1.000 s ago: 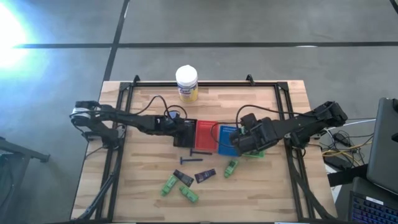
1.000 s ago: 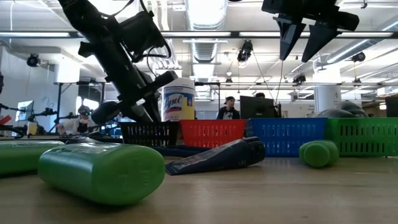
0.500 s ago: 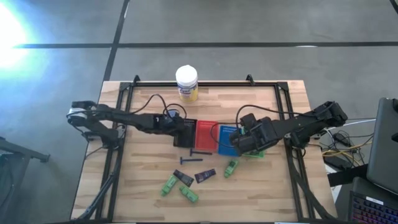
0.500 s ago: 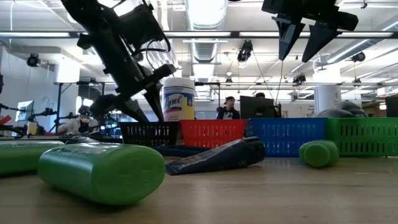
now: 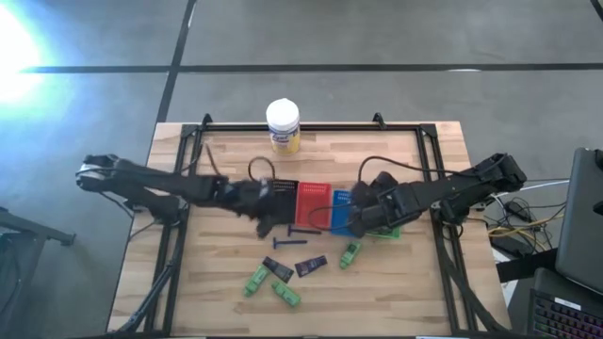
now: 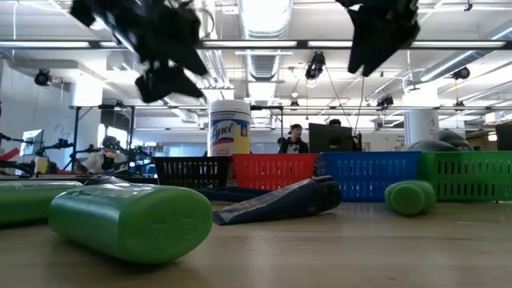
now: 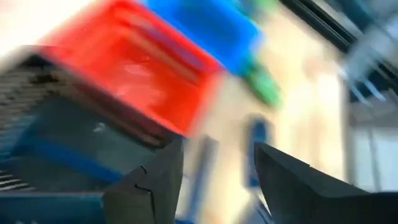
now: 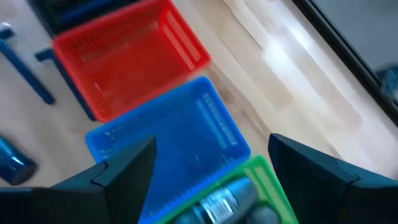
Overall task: Pick & Place Travel size toiletries
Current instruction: Put the blue razor into the black bin
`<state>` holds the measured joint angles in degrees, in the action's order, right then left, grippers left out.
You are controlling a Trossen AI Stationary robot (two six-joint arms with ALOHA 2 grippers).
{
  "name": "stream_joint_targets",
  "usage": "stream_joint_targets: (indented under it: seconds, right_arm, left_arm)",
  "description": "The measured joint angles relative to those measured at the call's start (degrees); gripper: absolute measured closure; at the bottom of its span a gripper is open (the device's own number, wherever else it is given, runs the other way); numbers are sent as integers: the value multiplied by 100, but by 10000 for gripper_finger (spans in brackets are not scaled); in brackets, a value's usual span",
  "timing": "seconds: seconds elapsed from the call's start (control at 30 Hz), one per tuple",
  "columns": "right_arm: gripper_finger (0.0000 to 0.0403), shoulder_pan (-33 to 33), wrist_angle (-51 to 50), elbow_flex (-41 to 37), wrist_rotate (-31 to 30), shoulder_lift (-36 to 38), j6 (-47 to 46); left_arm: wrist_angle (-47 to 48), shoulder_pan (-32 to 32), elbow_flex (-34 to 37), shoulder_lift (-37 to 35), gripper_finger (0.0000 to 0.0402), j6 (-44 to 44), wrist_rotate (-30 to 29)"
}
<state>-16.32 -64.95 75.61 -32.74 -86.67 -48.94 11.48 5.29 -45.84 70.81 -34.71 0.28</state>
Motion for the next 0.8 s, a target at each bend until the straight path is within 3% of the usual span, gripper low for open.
stream_joint_targets:
  seconds: [0.1,0.33,0.53,0.8]
  right_arm:
    - [113,4,179,0,1,0,214]
    - [134,4,148,0,3,0,161]
    - [137,2,61,0,66,0,264]
    - [111,-2,-145,0,159,0,266]
  left_arm:
    - [9,642,-1,54,207,464,-4]
    - [12,1630,-299,997,201,898,-1458]
    - [69,1605,-854,1912,163,1059,-1487]
    - [944,1427,-1315,2621,130,1271,-1145]
